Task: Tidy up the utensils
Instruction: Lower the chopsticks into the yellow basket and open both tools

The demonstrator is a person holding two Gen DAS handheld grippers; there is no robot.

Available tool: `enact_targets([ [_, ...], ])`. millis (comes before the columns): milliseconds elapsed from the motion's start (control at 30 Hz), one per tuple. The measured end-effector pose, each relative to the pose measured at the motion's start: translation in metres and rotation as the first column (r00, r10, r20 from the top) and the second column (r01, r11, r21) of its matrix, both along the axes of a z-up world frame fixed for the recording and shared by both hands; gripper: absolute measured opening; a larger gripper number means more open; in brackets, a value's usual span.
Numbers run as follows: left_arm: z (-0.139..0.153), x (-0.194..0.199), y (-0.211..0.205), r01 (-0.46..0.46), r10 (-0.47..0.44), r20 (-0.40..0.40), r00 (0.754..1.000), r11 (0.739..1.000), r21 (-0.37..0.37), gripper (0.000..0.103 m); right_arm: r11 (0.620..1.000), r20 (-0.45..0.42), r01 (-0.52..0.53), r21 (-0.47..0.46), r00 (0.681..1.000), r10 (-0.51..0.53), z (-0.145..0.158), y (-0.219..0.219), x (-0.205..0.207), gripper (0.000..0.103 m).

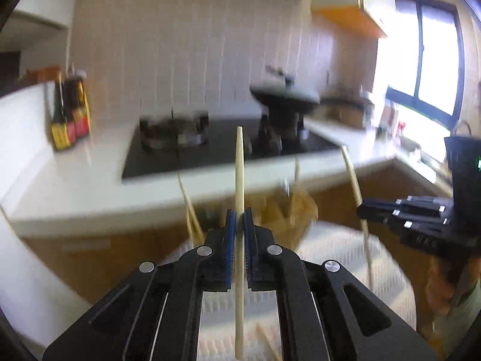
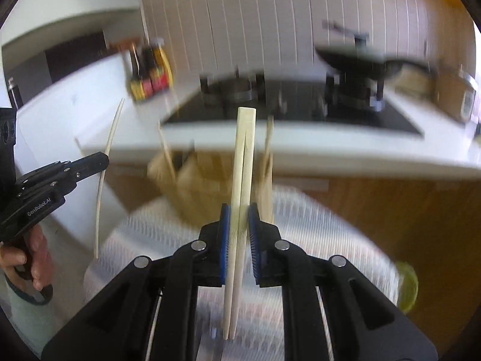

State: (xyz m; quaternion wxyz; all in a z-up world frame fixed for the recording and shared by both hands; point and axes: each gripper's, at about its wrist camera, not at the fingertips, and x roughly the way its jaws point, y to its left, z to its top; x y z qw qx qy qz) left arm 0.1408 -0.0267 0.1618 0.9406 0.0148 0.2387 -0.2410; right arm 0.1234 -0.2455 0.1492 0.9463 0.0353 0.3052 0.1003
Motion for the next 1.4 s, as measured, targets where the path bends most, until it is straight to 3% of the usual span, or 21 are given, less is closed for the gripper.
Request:
enact_targets([
  [233,0.02,0.036,-0.007,-0.035,0.062,0.165,0.984,0.986,-0.164,0.004,0.997,0.22,0.05,0.055,0.974,-0.06,0.021,-0.008,0.047,0.011],
  [367,0.016,0.058,-0.006,-0.063,0.117,0.226,0.967,0.971,-0.231,0.004,0.991,0.277,0.11,0.07,0.953,-0.125,0.016,-0.011,0.068,0.011],
  [567,-0.008,0.079,-0.008,-0.109,0.177,0.262,0.949,0.961,-0.255,0.004,0.987,0.296,0.148,0.065,0.942,-0.16,-0.007,-0.017,0.097,0.011],
  [900,-0.042,0.09,-0.011,-0.108,0.163,0.253,0.954,0.969,-0.22,0.004,0.987,0.298,0.15,0.057,0.941,-0.16,-0.032,-0.012,0.1,0.012],
  [1000,-0.043,0.086,-0.008,-0.105,0.16,0.251,0.955,0.97,-0.221,0.006,0.988,0.261,0.135,0.07,0.954,-0.149,-0.035,-0.015,0.097,0.012],
  [1033,-0.042,0.084,-0.007,-0.104,0.158,0.247,0.956,0.971,-0.217,0.012,0.988,0.251,0.134,0.077,0.956,-0.149,-0.036,-0.018,0.093,0.014],
  [1100,-0.039,0.077,-0.003,-0.105,0.158,0.241,0.958,0.97,-0.218,0.022,0.99,0.241,0.13,0.063,0.96,-0.141,-0.035,-0.018,0.084,0.033],
  [1167,-0.034,0.067,0.0,-0.102,0.155,0.239,0.958,0.97,-0.221,0.025,0.99,0.24,0.126,0.06,0.961,-0.137,-0.034,-0.02,0.071,0.045],
  [1400,-0.005,0.008,0.016,-0.068,0.131,0.258,0.957,0.969,-0.237,0.037,0.991,0.192,0.127,0.033,0.973,-0.131,-0.015,-0.025,0.015,0.045],
])
